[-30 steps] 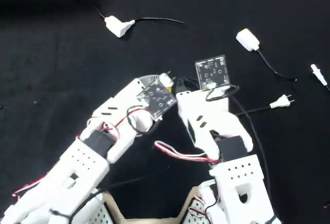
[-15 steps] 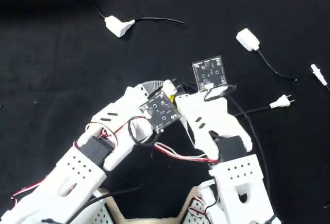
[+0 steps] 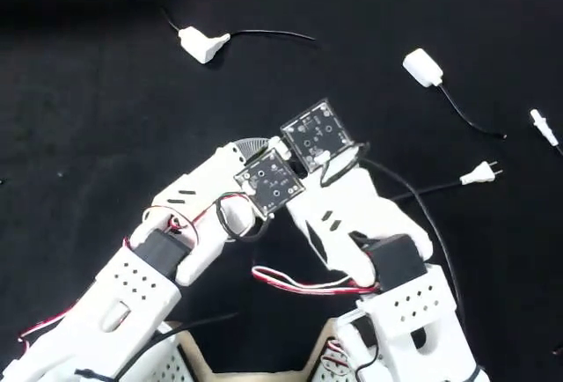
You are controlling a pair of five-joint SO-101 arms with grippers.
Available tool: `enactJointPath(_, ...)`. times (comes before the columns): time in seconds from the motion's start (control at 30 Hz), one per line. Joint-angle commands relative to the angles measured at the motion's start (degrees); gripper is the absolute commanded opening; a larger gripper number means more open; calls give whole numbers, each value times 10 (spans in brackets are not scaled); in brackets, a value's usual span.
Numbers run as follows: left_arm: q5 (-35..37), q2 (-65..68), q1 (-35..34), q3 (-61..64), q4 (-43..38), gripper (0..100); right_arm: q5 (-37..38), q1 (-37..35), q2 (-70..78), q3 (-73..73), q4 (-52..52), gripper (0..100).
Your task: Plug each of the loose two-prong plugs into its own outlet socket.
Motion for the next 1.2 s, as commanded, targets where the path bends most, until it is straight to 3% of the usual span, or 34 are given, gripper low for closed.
enactJointPath(0.0, 0, -4, 1, -7, 1, 27, 7, -6, -9, -25, -33, 12)
enactJointPath(0.27, 0, -145, 71, 21, 63, 27, 11, 56, -5, 51, -164, 12)
enactJointPath(0.6, -3, -282, 103, 22, 173, 27, 13, 60, -4, 71, -182, 12)
enactJointPath(0.87, -46, -222, 3, 92, 55, 27, 13, 73, -25, 16, -96, 12)
enactJointPath(1.03, -46, -167, -3, 90, 21, 27, 13, 55, -93, -10, -32, 12)
enactJointPath(1.17, -46, -147, 1, 90, 5, 27, 12, -9, -155, -6, 4, 12)
